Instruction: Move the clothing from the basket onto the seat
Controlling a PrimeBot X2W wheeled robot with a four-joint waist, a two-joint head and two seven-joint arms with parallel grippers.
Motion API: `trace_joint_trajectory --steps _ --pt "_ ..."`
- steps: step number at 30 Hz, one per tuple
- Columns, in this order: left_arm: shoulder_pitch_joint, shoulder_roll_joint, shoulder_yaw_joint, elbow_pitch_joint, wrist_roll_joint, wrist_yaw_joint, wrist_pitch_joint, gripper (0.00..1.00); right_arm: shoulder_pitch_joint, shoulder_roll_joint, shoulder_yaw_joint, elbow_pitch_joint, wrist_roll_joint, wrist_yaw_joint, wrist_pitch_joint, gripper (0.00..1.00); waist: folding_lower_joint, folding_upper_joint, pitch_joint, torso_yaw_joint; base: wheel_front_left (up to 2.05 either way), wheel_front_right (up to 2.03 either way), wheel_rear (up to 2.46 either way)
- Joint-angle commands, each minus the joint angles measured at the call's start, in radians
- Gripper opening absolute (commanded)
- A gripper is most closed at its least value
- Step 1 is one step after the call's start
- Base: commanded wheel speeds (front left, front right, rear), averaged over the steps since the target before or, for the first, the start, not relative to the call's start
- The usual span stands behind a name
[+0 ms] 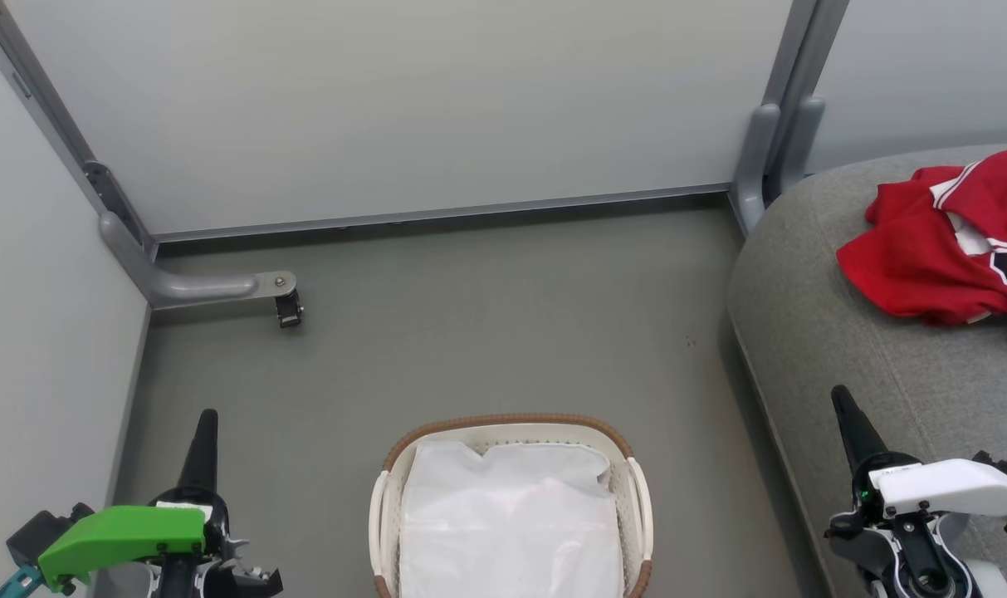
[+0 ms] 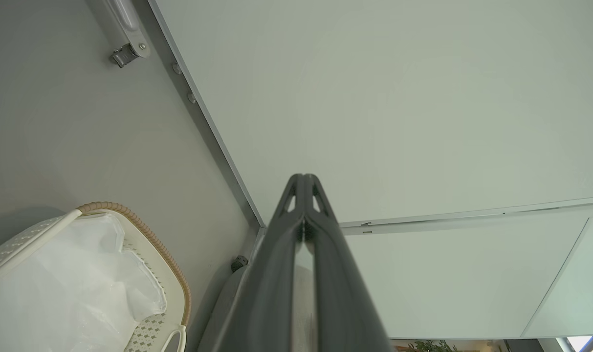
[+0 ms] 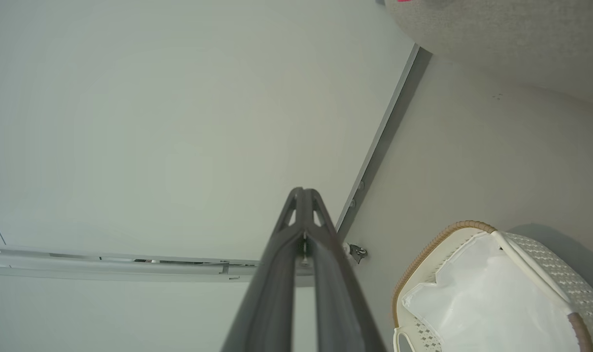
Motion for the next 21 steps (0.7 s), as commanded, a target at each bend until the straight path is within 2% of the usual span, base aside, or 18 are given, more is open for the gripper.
trace_joint_trajectory --steps 1,21 --pt "-0.023 0.001 0.009 -0.009 -0.019 -0.007 0.005 0.0 -0.012 -0.006 -0.006 -0.009 0.023 0.0 0.007 0.0 0.0 0.0 0.0 -0.001 0.0 0.0 0.0" --pt "-0.039 -0.001 0.034 -0.015 -0.153 -0.015 0.047 0.0 -0.02 -0.007 -0.017 -0.013 0.176 0.0 0.047 0.0 0.0 0.0 0.001 -0.012 0.0 0.0 0.0"
